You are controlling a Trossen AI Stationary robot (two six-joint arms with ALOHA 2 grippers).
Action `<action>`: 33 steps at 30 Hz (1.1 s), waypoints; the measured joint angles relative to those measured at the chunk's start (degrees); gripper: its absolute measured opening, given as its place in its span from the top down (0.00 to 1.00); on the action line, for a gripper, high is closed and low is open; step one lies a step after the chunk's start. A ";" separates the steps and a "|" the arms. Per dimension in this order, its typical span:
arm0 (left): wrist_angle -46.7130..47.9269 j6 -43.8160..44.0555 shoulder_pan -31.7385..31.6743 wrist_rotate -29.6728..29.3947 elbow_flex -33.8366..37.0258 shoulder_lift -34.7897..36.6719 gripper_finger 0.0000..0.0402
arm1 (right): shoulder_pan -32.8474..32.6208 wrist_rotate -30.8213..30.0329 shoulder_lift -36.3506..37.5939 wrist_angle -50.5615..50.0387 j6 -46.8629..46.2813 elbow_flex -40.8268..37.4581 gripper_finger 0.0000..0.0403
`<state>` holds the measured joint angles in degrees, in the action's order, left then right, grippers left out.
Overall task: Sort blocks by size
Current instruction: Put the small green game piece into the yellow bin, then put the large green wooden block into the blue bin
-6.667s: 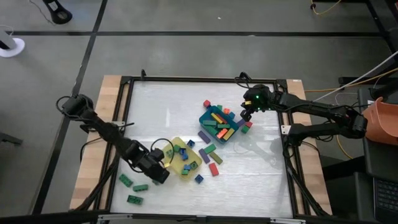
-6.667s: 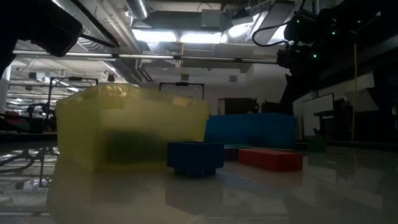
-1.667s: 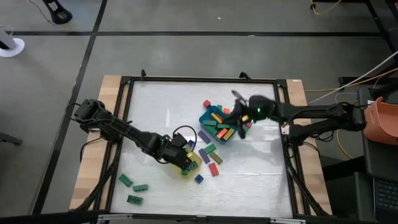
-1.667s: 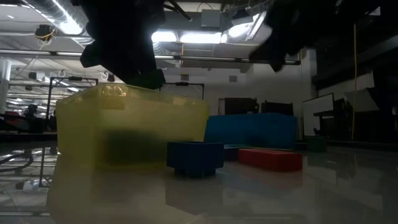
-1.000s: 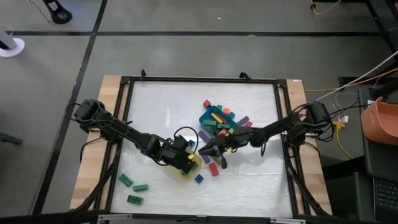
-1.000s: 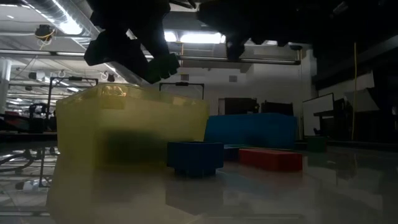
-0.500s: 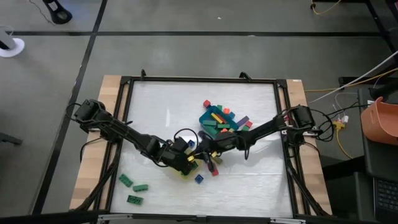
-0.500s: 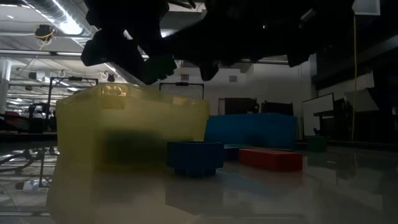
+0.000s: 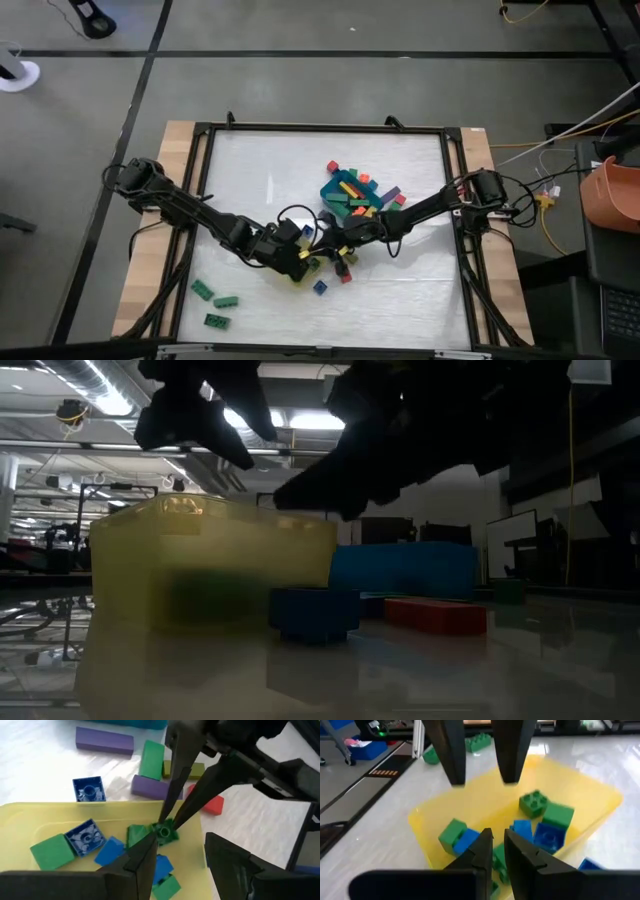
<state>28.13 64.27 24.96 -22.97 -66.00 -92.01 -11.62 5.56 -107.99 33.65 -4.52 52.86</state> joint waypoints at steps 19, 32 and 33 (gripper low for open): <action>5.78 -5.13 3.16 -1.34 0.00 3.04 0.61 | 0.00 1.60 13.67 -28.08 -4.03 0.02 0.87; 13.51 -11.41 3.16 -1.79 0.00 3.05 0.61 | -0.04 7.26 13.65 -52.38 -14.46 9.40 0.68; 14.01 -12.12 3.16 -1.78 0.00 3.04 0.61 | -0.02 6.54 13.65 -54.06 -16.38 10.09 0.65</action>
<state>42.14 52.15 28.12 -24.75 -66.00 -88.96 -11.64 12.10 -94.35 -20.41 -20.91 62.96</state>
